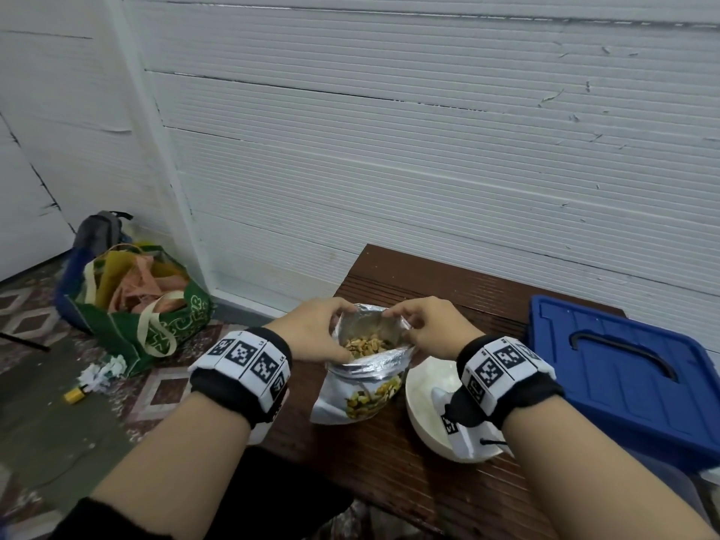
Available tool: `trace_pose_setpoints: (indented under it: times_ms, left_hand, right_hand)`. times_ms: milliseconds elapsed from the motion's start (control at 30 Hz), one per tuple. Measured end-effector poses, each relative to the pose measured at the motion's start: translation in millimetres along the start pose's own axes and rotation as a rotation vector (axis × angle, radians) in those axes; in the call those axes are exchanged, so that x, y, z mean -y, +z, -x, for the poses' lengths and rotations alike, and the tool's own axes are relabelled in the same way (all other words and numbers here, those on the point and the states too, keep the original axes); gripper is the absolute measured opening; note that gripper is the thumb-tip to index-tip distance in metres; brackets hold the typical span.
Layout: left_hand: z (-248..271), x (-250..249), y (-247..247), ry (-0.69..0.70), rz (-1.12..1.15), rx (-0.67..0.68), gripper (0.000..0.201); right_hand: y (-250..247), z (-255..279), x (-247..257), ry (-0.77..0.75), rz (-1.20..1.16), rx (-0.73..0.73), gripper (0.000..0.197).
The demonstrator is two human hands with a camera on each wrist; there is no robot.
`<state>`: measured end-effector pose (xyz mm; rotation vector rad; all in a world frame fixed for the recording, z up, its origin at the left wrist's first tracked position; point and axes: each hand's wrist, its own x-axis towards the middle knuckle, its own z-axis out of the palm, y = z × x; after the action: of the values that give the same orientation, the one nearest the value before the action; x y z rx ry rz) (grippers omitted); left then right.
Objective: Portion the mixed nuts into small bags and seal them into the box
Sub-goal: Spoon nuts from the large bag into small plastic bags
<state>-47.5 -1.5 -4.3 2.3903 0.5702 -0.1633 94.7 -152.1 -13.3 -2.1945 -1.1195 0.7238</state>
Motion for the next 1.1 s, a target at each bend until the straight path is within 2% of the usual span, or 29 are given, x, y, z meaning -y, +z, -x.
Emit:
trace_pose_setpoints:
  times_ms: [100, 267, 367, 567, 600, 733, 867, 1000, 1100]
  left_hand:
    - [-0.1, 0.4, -0.1, -0.019, -0.012, 0.008, 0.074]
    - [-0.8, 0.9, -2.7, -0.012, -0.019, -0.037, 0.064]
    - [-2.4, 0.7, 2.2, -0.006, -0.048, -0.014, 0.059]
    - [-3.3, -0.5, 2.4, -0.081, -0.147, 0.071, 0.081]
    - [-3.2, -0.8, 4.2, -0.088, -0.169, 0.077, 0.087]
    - [-1.5, -0.4, 10.4, -0.103, -0.204, 0.069, 0.099]
    - [-0.2, -1.4, 13.8, -0.107, -0.215, 0.045, 0.101]
    - [3.4, -4.8, 13.4, -0.068, -0.171, 0.032, 0.086]
    - [6.0, -7.6, 10.4, 0.008, 0.03, -0.089, 0.053]
  right_hand:
    - [-0.5, -2.0, 1.2, 0.019, 0.011, -0.005, 0.046]
    - [-9.7, 3.9, -2.1, 0.014, -0.084, -0.074, 0.017]
    - [-11.0, 3.8, -3.3, -0.016, 0.011, -0.106, 0.012]
    - [-16.6, 3.7, 9.3, 0.037, 0.391, -0.072, 0.015]
    - [-16.3, 4.1, 11.4, 0.037, 0.401, -0.046, 0.017]
    - [-15.9, 10.1, 14.2, 0.0, 0.32, 0.091, 0.05]
    - [-16.9, 14.2, 8.2, 0.028, 0.362, 0.16, 0.061]
    - [-19.3, 15.6, 5.9, 0.02, 0.386, 0.156, 0.062]
    - [-17.4, 17.5, 2.1, 0.022, 0.089, 0.125, 0.053]
